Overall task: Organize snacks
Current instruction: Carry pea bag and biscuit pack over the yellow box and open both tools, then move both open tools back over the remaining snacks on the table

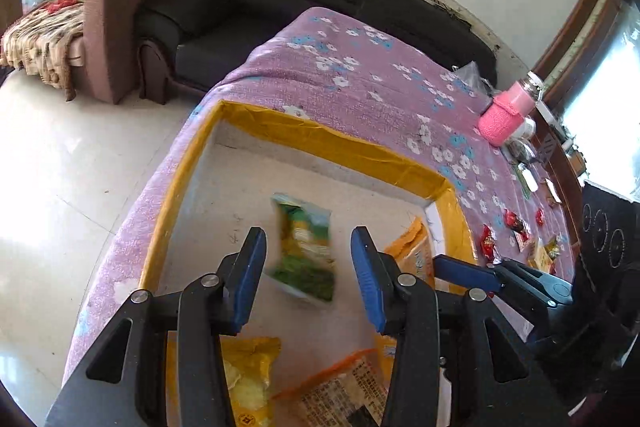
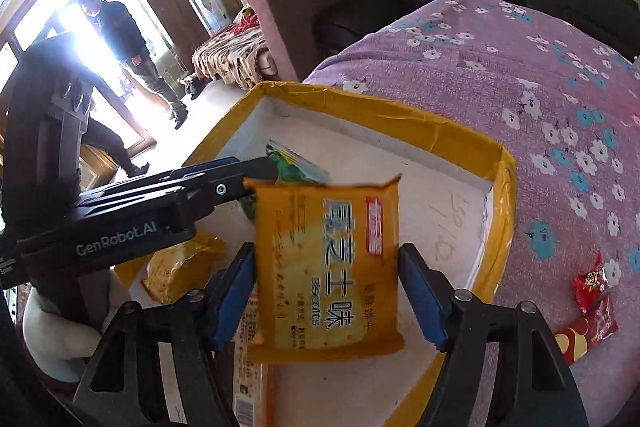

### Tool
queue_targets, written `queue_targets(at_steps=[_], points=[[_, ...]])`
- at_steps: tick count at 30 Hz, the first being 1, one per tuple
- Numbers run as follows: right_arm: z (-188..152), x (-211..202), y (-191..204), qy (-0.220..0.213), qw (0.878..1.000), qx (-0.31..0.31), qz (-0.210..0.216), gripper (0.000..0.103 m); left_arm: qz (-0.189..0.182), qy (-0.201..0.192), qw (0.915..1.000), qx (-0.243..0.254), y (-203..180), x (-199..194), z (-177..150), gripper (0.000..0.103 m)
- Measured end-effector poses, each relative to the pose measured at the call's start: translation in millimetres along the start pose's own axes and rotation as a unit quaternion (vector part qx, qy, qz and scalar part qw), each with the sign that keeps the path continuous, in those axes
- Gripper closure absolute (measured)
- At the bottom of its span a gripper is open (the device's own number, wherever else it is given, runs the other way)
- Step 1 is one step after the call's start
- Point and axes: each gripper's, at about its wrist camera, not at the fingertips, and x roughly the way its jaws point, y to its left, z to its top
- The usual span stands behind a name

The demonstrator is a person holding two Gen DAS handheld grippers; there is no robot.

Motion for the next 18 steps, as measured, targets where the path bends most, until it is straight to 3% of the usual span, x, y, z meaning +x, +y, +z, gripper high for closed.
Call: queue_targets(at_steps=[6,10,14,18], points=[[-0.1,-27.5,-9.7,-0.022,0.999,0.023,0.026,0.031,-0.012,-0.02,0.9991,-0.036,0.7,-24.5,-2.3,0.053],[-8.5,-73.8,-31.2,-0.055,0.997,0.036,0.027,0.031,-0.052,-0.058,0.9961,-0.04,-12.9,-61.0,-15.7,0.049],[-41.4,-111.8,-70.3,-0.051,0.998,0.041,0.0,0.029,-0.112,-0.077,0.9899,-0.041,-37.3,-91.2,-45.9,0.046],[-81.4,-116.7,-95.3,-0.021,0.999,0.04,-0.028,0.03,-0.135,-0.065,0.9882,-0.033,-64.8,-95.1,-78.3,0.046]])
